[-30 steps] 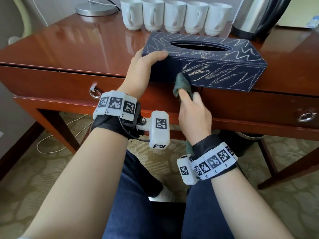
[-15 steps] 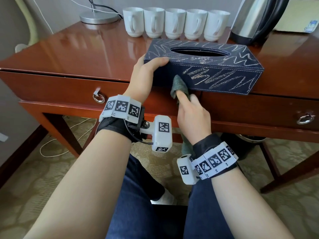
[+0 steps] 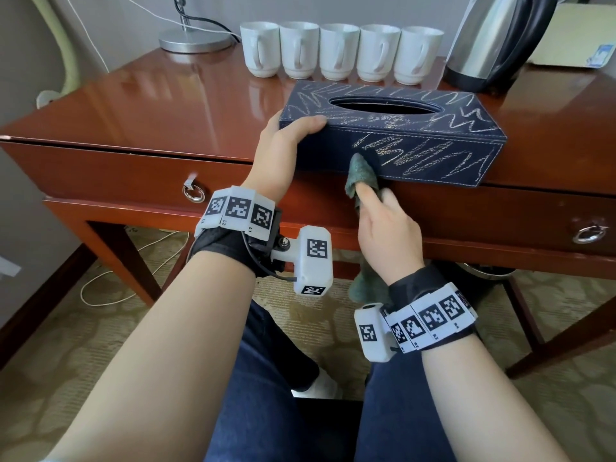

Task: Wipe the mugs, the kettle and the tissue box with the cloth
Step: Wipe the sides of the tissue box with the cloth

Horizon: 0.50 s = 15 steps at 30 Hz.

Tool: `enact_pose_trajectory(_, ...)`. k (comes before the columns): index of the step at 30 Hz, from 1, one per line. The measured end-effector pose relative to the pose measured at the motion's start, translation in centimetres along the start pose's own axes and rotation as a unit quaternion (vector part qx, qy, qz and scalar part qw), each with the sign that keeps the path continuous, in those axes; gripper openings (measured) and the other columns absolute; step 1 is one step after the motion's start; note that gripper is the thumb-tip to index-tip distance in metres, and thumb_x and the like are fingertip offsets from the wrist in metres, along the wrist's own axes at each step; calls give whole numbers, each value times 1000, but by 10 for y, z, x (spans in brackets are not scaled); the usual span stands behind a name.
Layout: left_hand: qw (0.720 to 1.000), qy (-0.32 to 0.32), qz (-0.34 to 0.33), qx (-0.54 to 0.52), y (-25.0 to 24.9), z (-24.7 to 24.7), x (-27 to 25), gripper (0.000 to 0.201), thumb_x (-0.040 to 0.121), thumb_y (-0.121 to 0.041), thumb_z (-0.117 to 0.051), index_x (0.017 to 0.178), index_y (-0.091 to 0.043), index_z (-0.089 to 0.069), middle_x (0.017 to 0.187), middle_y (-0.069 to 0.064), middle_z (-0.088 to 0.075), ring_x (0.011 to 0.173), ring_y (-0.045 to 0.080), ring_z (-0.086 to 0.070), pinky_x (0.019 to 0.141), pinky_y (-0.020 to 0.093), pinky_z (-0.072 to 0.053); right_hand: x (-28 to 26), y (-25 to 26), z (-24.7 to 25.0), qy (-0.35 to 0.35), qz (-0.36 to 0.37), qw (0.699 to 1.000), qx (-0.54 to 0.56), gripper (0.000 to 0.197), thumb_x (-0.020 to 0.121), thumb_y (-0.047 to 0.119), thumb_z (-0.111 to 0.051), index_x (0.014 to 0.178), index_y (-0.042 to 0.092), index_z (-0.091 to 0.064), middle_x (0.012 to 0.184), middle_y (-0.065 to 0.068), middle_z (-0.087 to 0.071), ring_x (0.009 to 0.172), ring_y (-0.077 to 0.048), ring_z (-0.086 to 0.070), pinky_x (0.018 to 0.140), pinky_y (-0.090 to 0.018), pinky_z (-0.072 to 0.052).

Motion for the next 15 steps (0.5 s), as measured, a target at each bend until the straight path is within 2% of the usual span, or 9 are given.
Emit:
enact_pose_trajectory(2,1000,0,1,0,0,0,0,44,81,-19,-69,123,-6,-62,101,0,-74,90,11,-71,78,20,-52,-4,-6,0,-3,10,1000,-17,36,92,8,-45,124,15,-59,93,-15,-53,64,-36,-54,54,-31,-31)
enact_pose_trajectory(4,1000,-3,0,4,0,0,0,51,73,-25,-69,121,-9,-63,104,0,-74,94,12,-71,83,23,-52,-5,-12,6,-23,-9,1000,-17,35,92,9,-44,123,15,-59,93,-15,-53,64,-36,-55,54,-31,-33)
enact_pose_trajectory(7,1000,-5,3,4,0,0,0,52,69,-28,-69,118,-13,-62,106,0,-74,96,13,-70,86,25,-52,0,-11,14,-53,-29,998,8,35,95,8,-44,127,12,-56,99,-18,-55,73,-39,-57,59,-34,-37)
enact_pose_trajectory(10,1000,-6,4,5,0,0,-1,52,69,-29,-69,119,-13,-62,108,1,-73,97,13,-70,85,25,-52,7,1,13,-38,-20,998,41,38,97,10,-42,133,12,-53,103,-19,-58,80,-41,-58,63,-38,-43)
enact_pose_trajectory(12,1000,-4,6,8,0,0,0,51,72,-27,-70,121,-12,-62,107,1,-73,96,13,-70,83,24,-52,7,5,9,-22,0,999,44,39,96,13,-40,134,14,-53,101,-18,-60,79,-42,-59,63,-42,-46)
enact_pose_trajectory(15,1000,-4,11,6,1,2,1,35,86,-15,-66,120,-10,-62,100,-2,-74,90,10,-71,79,23,-52,2,0,6,-11,22,1000,17,40,93,14,-41,129,16,-57,93,-17,-60,68,-42,-59,57,-36,-39)
Point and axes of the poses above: each hand's wrist, its own x-axis towards the middle knuckle, its own z-axis out of the back of the hand, y = z × x, the point moved 4 cm from there along x, towards the middle knuckle
